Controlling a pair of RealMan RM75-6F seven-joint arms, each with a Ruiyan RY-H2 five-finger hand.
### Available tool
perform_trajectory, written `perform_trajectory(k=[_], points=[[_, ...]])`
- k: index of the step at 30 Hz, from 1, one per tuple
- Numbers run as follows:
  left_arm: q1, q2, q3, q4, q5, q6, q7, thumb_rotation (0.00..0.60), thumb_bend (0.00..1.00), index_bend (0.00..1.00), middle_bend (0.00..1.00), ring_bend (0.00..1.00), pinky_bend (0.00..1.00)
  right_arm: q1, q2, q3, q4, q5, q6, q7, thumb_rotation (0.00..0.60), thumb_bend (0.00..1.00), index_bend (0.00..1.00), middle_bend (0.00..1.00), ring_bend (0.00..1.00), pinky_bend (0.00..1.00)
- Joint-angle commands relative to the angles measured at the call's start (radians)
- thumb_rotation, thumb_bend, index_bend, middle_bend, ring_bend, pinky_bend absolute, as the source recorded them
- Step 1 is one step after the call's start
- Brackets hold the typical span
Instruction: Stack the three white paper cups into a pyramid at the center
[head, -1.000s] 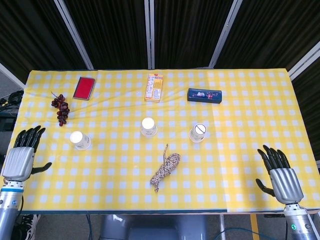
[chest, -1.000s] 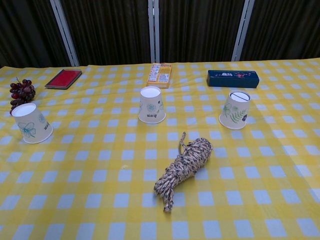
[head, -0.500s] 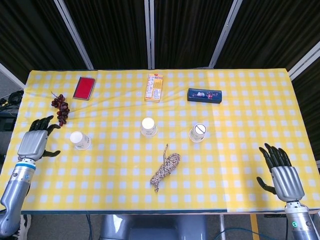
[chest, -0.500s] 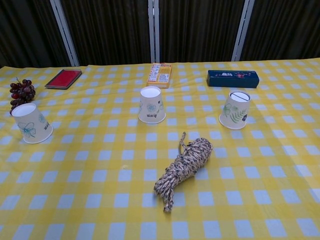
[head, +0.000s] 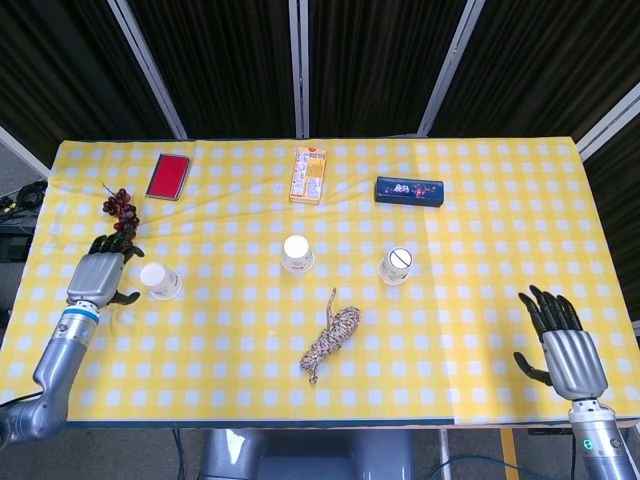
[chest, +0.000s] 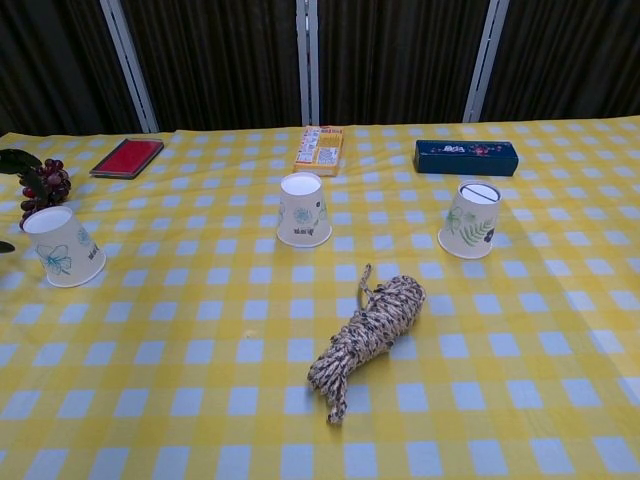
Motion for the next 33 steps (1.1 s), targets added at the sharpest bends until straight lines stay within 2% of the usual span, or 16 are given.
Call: perform_trajectory(k=[1,4,11,19,27,33], points=[[-0.011,-0.012,0.005,0.011,-0.009,-0.007,0.003,0.600,0.24,0.28,0.00,0.00,0.00,-0.001,0.002,0.001,0.000,0.002,0.002,0.003,0.600,0.17,0.01,0.00,0.00,0.00],[-0.023,-0.025,0.007,0.028,-0.021,-0.014,0.004,0.600,0.26,0.29,0.00,0.00,0.00,-0.001,0.005,0.001,-0.002,0.003,0.002,0.007,0.600,0.17,0.01,0.00,0.00,0.00],[-0.042,-0.046,0.012,0.043,-0.024,-0.023,-0.001,0.600,0.39,0.31,0.00,0.00,0.00,0.000,0.007,-0.004,-0.003,0.001,-0.005,0.008,0.600,0.17,0.01,0.00,0.00,0.00],[-0.047,-0.046,0.008,0.022,-0.005,-0.002,-0.025,0.600,0.39,0.32,0.00,0.00,0.00,0.001,0.007,-0.005,-0.004,0.007,-0.011,-0.002,0.600,0.17,0.01,0.00,0.00,0.00],[-0.074,-0.027,-0.037,-0.013,0.013,0.014,-0.066,0.600,0.39,0.34,0.00,0.00,0.00,0.004,0.009,0.000,-0.004,0.016,-0.016,0.006,0.600,0.17,0.01,0.00,0.00,0.00],[-0.141,-0.028,-0.074,-0.027,-0.011,-0.011,-0.035,0.600,0.39,0.34,0.00,0.00,0.00,0.014,0.007,0.010,0.011,0.042,-0.041,0.018,0.600,0.17,0.01,0.00,0.00,0.00]])
